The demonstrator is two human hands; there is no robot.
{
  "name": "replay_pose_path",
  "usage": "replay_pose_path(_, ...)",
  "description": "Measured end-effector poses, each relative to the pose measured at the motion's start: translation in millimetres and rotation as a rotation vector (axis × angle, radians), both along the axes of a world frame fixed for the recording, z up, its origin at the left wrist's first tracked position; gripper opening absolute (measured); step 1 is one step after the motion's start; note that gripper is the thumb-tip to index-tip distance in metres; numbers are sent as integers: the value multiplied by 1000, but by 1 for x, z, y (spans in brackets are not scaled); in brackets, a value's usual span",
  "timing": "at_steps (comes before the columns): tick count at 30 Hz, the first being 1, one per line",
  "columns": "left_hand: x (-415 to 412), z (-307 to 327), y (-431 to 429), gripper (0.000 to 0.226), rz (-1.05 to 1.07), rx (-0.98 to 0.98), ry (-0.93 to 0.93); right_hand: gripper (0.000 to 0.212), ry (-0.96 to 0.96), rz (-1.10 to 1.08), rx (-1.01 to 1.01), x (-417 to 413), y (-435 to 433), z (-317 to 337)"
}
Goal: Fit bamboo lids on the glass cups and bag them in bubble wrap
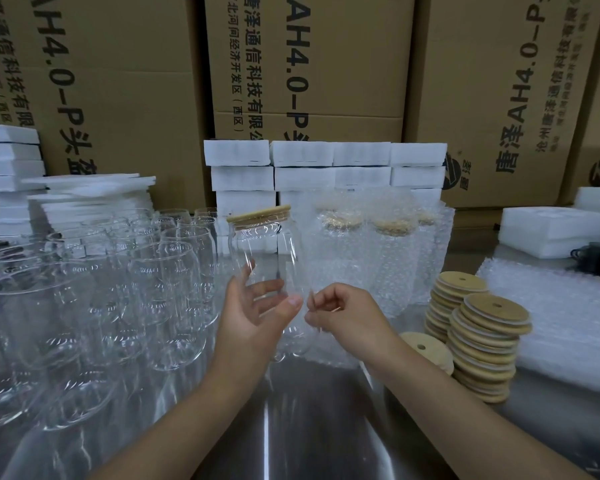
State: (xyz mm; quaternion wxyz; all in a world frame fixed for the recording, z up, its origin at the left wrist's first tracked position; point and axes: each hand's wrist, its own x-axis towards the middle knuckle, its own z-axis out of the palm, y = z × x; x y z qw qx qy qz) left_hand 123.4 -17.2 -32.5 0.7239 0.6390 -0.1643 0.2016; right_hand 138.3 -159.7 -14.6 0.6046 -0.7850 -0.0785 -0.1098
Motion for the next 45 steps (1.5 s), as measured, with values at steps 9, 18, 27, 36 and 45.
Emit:
replay_pose_path(9,4,-4,5,89,86,133,25,13,11,46,103,-1,0,4)
replay_pose_path(18,7,-8,5,82,80,191,20,51,-36,205,100,-11,4,6)
replay_pose_path(27,5,-7,3,96,15,340,5,77,-28,150,87,-4,7,-6)
replay_pose_path(36,9,-1,4,62,34,54,199,81,-171,-92,337,-1,0,7)
replay_pose_path(45,13,-2,0,52,-211,-322,496,67,-225,-93,291,0,1,4)
